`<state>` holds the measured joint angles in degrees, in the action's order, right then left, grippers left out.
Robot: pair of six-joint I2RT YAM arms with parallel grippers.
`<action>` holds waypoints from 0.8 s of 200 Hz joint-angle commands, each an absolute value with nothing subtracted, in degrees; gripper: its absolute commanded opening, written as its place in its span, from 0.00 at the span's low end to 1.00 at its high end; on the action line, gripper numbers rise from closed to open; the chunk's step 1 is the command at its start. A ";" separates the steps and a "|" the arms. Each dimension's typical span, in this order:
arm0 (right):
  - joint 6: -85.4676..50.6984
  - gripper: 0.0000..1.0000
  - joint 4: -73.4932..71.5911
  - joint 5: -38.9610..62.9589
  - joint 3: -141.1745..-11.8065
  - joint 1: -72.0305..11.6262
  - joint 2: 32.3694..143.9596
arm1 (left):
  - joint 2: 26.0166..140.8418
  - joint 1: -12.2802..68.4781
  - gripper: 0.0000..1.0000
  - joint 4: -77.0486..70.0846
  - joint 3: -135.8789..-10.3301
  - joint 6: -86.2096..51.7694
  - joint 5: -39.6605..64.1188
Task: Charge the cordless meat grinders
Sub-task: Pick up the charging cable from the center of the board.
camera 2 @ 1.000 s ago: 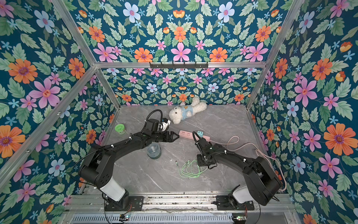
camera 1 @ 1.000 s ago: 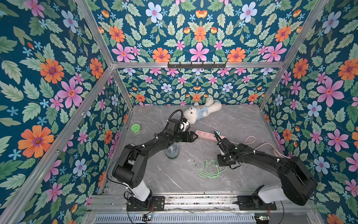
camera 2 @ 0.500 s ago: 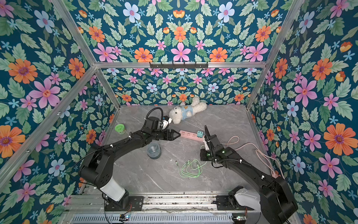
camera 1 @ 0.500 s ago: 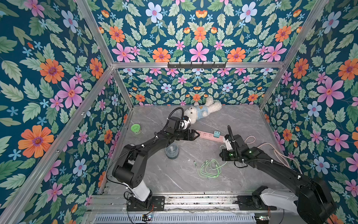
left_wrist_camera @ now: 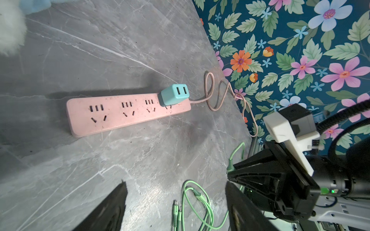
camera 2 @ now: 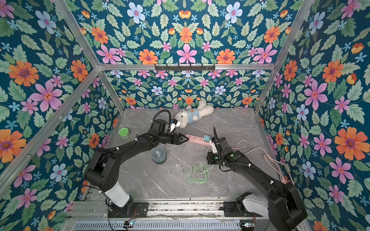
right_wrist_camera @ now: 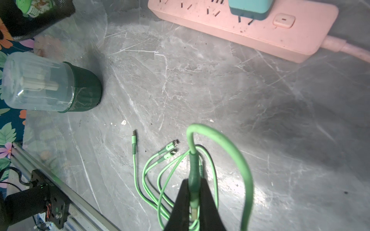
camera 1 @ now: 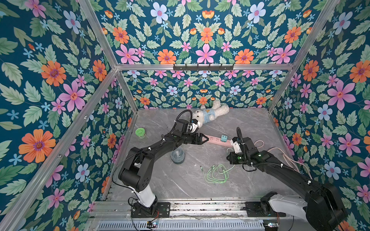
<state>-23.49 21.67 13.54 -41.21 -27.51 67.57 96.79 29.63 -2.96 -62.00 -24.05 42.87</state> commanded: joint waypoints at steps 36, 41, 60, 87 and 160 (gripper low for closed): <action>-20.26 0.07 18.05 16.74 -42.18 -27.33 67.14 | 97.77 31.17 0.77 -2.02 -64.46 -22.24 47.81; -19.98 0.08 17.80 17.08 -42.19 -27.33 67.06 | 97.95 31.32 0.76 -1.98 -64.64 -22.24 48.30; -19.28 0.08 15.48 19.33 -41.75 -27.32 66.21 | 98.53 32.05 0.69 -2.26 -65.48 -22.06 50.52; -18.13 0.09 13.68 22.31 -41.57 -27.25 65.01 | 99.34 33.37 0.67 -2.88 -66.47 -21.67 53.81; -18.36 0.09 12.44 24.21 -42.74 -27.25 65.19 | 100.80 36.81 0.61 -5.04 -68.11 -22.18 57.01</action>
<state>-18.90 13.89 23.16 -41.85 -27.27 65.08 100.57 36.18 -4.12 -67.55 -23.09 55.42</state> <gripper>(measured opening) 0.106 0.623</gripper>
